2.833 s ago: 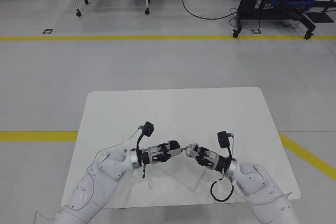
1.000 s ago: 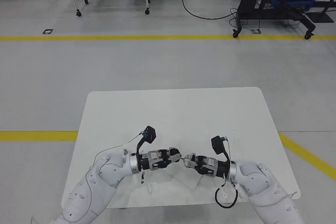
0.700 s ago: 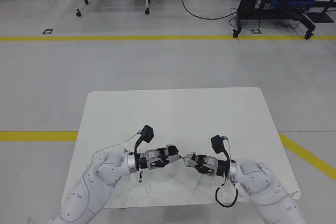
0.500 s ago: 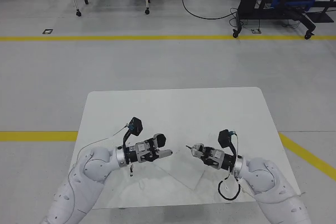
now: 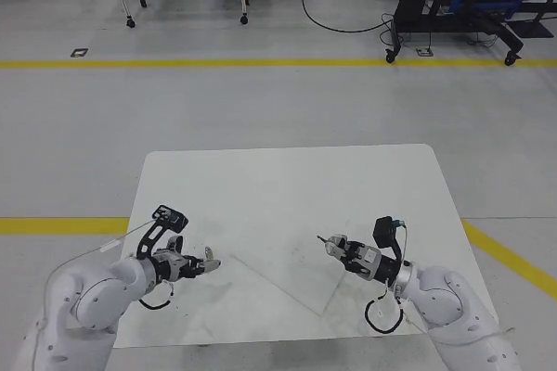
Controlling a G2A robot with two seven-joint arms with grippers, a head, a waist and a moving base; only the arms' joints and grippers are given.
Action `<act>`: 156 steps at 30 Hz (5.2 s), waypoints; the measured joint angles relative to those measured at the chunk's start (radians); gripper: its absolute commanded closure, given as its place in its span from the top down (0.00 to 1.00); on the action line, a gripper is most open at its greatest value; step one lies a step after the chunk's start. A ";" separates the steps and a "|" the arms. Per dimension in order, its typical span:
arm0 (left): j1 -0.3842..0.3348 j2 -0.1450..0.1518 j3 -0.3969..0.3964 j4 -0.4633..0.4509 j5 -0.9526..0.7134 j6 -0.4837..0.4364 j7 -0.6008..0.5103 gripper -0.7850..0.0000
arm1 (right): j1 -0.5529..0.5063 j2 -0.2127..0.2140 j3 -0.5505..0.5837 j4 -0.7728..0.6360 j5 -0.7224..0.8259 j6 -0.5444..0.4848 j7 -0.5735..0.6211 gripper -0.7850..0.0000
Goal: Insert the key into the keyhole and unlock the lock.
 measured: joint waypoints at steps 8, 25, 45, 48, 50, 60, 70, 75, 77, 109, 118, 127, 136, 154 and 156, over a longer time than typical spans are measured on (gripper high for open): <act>-0.161 -0.020 0.122 0.225 -0.043 0.160 -0.003 0.67 | 0.000 0.000 0.000 0.000 0.000 0.000 0.000 0.00; -0.217 -0.023 0.212 0.255 0.083 0.280 -0.021 0.26 | 0.000 0.000 0.000 0.000 0.000 0.000 0.000 0.00; -0.278 0.000 0.291 0.176 0.315 -0.065 -0.048 0.00 | 0.000 0.000 0.000 0.000 0.000 0.000 0.000 0.00; -0.319 -0.008 0.313 0.204 0.269 -0.081 -0.037 0.00 | 0.000 0.000 0.000 0.000 0.000 0.000 0.000 0.00; -0.347 -0.012 0.334 0.238 0.260 -0.097 -0.039 0.00 | 0.000 0.000 0.000 0.000 0.000 0.000 0.000 0.00; -0.472 -0.046 0.440 0.438 0.207 -0.070 -0.040 0.00 | 0.000 0.000 0.000 0.000 0.000 0.000 0.000 0.00; -0.485 -0.046 0.448 0.434 0.205 -0.045 -0.097 0.20 | 0.000 0.000 0.000 0.000 0.000 0.000 0.000 0.00; -0.486 -0.044 0.442 0.424 0.200 -0.040 -0.119 0.27 | 0.000 0.000 0.000 0.000 0.000 0.000 0.000 0.00; -0.487 -0.043 0.442 0.421 0.200 -0.040 -0.123 0.25 | 0.000 0.000 0.000 0.000 0.000 0.000 0.000 0.00; -0.314 -0.035 0.308 0.398 -0.181 -0.039 0.168 0.00 | 0.000 0.000 0.000 0.000 0.000 0.000 0.000 0.00; -0.302 -0.034 0.283 0.405 -0.221 -0.035 0.204 0.00 | -0.001 0.000 0.000 -0.001 0.002 0.002 -0.002 0.00; -0.450 -0.076 0.311 0.614 -0.790 -0.224 0.145 0.00 | 0.105 -0.030 -0.067 0.053 0.199 0.074 -0.091 0.00; -0.548 -0.111 0.387 0.725 -0.979 -0.221 0.121 0.00 | 0.153 -0.032 -0.071 0.072 0.233 0.094 -0.057 0.00; -0.550 -0.142 0.466 0.690 -0.992 -0.311 0.184 0.00 | 0.274 -0.090 -0.198 0.176 0.327 0.179 -0.136 0.00; -0.562 -0.147 0.483 0.698 -0.980 -0.311 0.182 0.00 | 0.284 -0.094 -0.211 0.173 0.336 0.171 -0.118 0.00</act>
